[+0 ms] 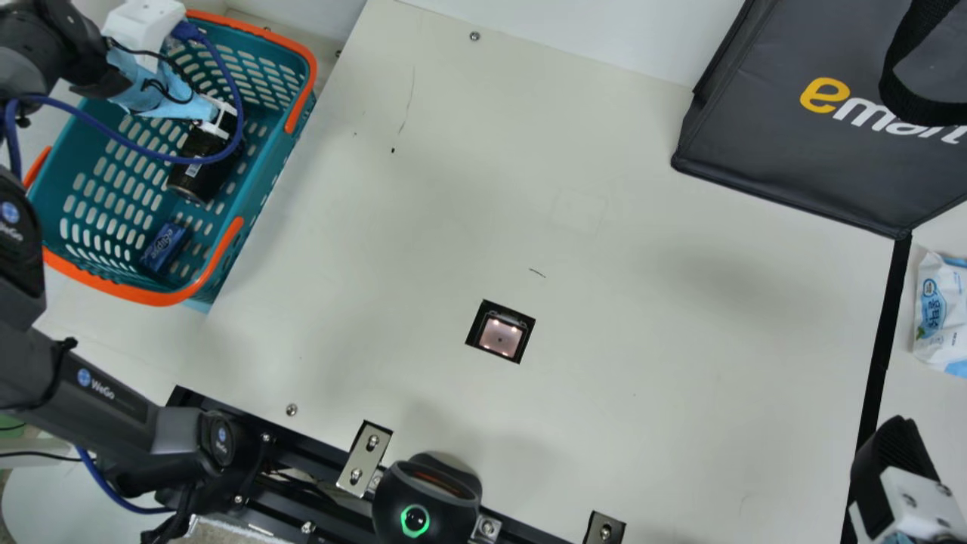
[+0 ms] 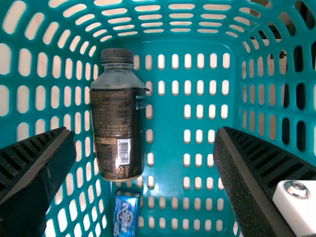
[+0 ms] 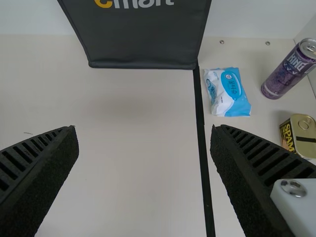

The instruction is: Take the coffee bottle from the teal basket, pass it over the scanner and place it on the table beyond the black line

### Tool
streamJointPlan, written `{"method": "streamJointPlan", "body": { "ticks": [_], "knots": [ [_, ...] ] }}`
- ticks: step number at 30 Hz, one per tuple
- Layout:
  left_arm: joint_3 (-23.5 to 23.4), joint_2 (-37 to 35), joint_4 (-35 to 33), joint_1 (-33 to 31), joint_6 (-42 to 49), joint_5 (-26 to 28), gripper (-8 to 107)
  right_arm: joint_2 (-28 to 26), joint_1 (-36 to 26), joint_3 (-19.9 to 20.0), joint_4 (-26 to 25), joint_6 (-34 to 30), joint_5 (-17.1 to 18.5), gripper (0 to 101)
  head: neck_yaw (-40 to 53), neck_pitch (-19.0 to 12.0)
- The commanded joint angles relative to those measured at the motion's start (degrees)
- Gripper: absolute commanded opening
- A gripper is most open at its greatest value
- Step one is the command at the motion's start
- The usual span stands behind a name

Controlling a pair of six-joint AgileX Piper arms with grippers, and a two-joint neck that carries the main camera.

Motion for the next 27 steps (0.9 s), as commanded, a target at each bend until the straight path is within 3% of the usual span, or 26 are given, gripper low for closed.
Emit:
{"method": "streamJointPlan", "body": {
  "ticks": [1, 27],
  "knots": [
    [0.5, 0.5, -0.3, -0.1, 0.7, -1.5, 90, 0.0, 0.0, 0.0, 0.0, 0.0, 0.0, 95, 0.1, -1.7],
    [6.3, 8.0, -7.6, -0.9, 16.1, -19.8, 90, 0.0, 0.0, 0.0, 0.0, 0.0, 0.0, 95, 0.1, -1.7]
  ]
}}
